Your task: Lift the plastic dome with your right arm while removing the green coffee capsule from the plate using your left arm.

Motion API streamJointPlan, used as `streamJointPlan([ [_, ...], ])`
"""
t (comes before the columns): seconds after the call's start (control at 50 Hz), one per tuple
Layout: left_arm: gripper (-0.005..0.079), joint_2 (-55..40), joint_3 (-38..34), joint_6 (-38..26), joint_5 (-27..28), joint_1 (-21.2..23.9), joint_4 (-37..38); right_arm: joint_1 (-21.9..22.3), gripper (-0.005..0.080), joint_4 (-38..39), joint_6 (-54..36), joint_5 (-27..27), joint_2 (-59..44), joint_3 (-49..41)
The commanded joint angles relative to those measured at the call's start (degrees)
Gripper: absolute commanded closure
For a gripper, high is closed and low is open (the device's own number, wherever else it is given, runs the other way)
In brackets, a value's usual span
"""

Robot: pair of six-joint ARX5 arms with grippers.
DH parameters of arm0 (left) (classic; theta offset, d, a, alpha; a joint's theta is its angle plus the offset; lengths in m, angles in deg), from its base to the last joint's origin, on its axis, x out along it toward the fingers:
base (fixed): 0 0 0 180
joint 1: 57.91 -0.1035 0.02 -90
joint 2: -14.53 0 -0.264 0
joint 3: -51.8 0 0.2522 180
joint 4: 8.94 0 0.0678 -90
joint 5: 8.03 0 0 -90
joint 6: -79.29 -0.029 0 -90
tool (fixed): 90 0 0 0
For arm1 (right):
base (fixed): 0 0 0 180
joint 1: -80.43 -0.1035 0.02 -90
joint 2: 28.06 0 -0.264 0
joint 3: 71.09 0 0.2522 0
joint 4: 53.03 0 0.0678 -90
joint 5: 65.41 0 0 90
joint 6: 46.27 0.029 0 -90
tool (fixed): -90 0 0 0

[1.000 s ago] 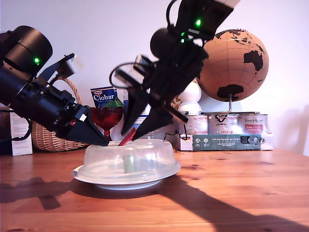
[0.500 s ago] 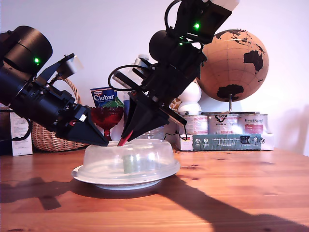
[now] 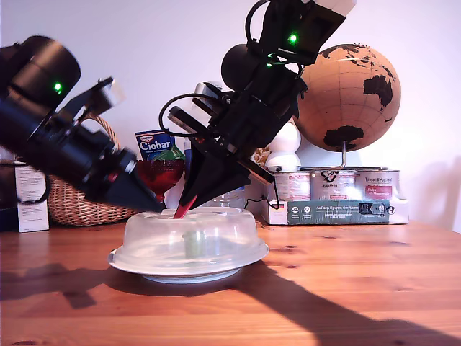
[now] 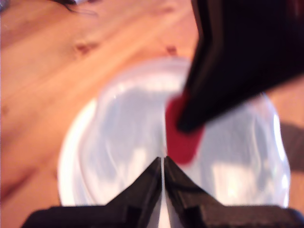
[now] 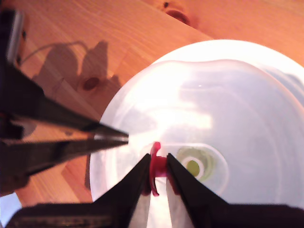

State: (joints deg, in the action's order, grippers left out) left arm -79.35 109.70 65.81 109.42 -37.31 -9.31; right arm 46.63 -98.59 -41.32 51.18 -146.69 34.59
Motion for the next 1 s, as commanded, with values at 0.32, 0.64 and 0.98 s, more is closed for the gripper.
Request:
streamJointPlan([
  [0.32,0.0753,11.63,1.11,2.67,0.33,-1.46,6.6,0.94,0.0765,-1.03,-0.7,-0.09,-0.59,0.48],
  [0.64,0.0727,12.79,1.11,2.34,-1.31,-3.87,15.45,0.83,0.0765,-1.55,-0.5,0.0,3.32,0.83],
  [0.98,0.0716,11.78,1.11,1.03,-2.58,-7.43,20.63,0.72,0.0765,-4.11,-0.55,0.07,4.17,5.75],
])
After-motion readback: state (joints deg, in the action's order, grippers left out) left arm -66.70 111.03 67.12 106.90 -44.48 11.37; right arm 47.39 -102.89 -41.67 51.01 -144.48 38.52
